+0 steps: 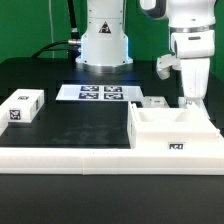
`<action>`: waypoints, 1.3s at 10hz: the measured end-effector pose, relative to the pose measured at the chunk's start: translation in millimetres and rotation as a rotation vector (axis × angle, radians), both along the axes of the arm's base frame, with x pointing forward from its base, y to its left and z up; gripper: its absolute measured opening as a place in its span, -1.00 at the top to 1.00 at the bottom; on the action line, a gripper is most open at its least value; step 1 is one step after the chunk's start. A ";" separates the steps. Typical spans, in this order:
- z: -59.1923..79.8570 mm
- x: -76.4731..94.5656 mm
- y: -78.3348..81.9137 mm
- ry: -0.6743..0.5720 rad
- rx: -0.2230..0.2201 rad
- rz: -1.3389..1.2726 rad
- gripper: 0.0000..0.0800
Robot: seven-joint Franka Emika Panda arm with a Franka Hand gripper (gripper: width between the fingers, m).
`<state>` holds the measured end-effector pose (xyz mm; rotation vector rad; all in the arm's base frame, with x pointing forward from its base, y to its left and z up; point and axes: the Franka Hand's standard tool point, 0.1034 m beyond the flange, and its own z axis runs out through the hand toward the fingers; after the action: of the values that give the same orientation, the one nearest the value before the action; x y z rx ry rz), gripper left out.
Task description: Assemble cabinet
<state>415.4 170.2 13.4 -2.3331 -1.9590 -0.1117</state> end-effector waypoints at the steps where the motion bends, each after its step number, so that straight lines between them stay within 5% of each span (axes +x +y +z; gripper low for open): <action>1: 7.6 1.0 -0.2 -0.002 -0.007 -0.008 0.83; 5: 32.6 5.2 -18.7 -0.013 -0.037 -0.005 0.83; 8: 35.6 9.3 -37.2 -0.017 -0.042 -0.019 0.83; 13: 34.9 13.3 -43.8 -0.013 -0.044 -0.016 0.83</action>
Offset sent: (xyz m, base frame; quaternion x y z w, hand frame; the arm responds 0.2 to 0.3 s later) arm -0.0071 -0.0206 0.0332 0.0206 -0.0292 -0.0146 0.9993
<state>428.8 126.4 48.3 -2.3816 -1.9690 -0.0862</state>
